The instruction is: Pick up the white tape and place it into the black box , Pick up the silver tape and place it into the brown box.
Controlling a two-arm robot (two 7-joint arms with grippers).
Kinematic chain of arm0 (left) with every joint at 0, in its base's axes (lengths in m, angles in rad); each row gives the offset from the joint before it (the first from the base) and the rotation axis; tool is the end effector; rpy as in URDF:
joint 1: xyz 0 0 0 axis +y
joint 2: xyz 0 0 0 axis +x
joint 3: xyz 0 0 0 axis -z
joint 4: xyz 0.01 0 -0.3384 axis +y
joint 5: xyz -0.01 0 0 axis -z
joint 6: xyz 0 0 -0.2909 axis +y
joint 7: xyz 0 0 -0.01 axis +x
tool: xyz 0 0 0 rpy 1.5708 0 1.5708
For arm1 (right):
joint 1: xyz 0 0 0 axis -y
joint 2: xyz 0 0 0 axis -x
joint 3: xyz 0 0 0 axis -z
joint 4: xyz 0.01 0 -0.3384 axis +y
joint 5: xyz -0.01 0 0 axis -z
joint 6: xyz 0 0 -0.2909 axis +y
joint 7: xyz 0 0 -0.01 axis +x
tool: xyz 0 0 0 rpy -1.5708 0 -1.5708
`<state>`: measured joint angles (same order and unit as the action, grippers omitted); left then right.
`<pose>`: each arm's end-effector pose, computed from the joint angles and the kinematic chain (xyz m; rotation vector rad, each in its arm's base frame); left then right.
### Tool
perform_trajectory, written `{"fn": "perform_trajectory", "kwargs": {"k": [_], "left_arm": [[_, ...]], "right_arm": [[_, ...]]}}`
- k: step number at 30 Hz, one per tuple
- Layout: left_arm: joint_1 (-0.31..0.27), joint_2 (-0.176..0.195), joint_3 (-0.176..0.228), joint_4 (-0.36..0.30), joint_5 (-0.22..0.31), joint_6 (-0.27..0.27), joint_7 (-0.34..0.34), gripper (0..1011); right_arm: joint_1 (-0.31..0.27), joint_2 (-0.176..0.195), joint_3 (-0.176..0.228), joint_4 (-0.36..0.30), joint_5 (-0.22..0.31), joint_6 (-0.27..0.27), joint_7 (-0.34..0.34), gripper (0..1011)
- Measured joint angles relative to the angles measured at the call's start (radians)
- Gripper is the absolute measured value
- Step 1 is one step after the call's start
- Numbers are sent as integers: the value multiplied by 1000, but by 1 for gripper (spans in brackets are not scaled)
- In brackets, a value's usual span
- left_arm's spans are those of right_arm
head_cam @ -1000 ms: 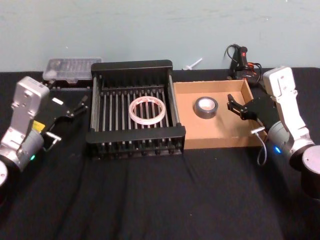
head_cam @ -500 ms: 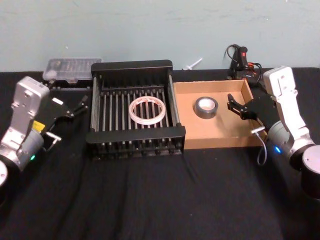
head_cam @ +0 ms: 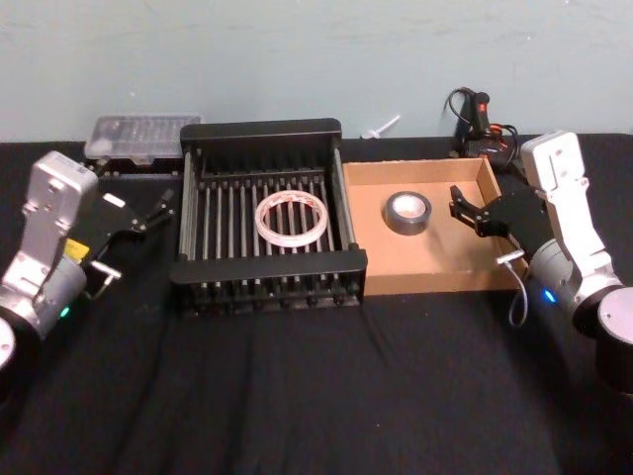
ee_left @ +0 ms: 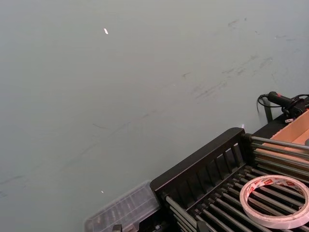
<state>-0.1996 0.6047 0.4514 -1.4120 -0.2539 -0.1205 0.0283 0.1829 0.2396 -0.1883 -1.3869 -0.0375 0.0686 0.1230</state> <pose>0.3491 0.1149 -0.3378 0.3044 -0.2851 1.2480 0.3673 -0.0406 -0.3448 -0.3139 -0.1500 -1.3038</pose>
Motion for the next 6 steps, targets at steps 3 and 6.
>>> {"fn": "perform_trajectory", "kwargs": {"k": [3, 6], "left_arm": [[0, 0, 0, 0, 0, 0, 0, 1001], [0, 0, 0, 0, 0, 0, 0, 1002]], "right_arm": [[0, 0, 0, 0, 0, 0, 0, 1002], [0, 0, 0, 0, 0, 0, 0, 1002]]}}
